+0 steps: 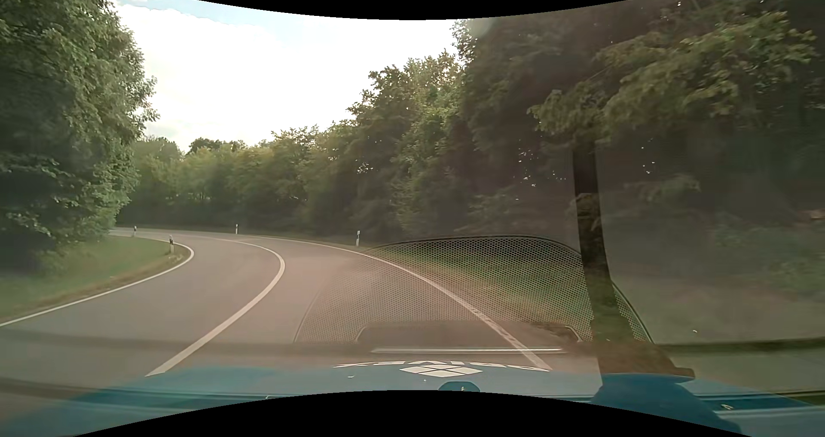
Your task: Follow the waypoints while adhering to traffic rules and regulations
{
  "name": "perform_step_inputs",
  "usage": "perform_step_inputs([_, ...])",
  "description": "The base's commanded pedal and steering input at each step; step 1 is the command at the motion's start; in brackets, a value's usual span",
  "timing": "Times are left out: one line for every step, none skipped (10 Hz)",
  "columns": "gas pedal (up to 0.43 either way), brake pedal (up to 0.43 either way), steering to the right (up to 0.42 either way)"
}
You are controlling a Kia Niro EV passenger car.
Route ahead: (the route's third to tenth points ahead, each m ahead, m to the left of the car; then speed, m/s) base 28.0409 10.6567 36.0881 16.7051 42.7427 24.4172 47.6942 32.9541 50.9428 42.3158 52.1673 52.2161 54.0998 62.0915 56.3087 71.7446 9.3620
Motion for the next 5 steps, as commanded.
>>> perform_step_inputs([0.157,0.000,-0.097])
perform_step_inputs([0.157,0.000,-0.097])
perform_step_inputs([0.157,0.000,-0.097])
perform_step_inputs([0.157,0.000,-0.098])
perform_step_inputs([0.157,0.000,-0.099])
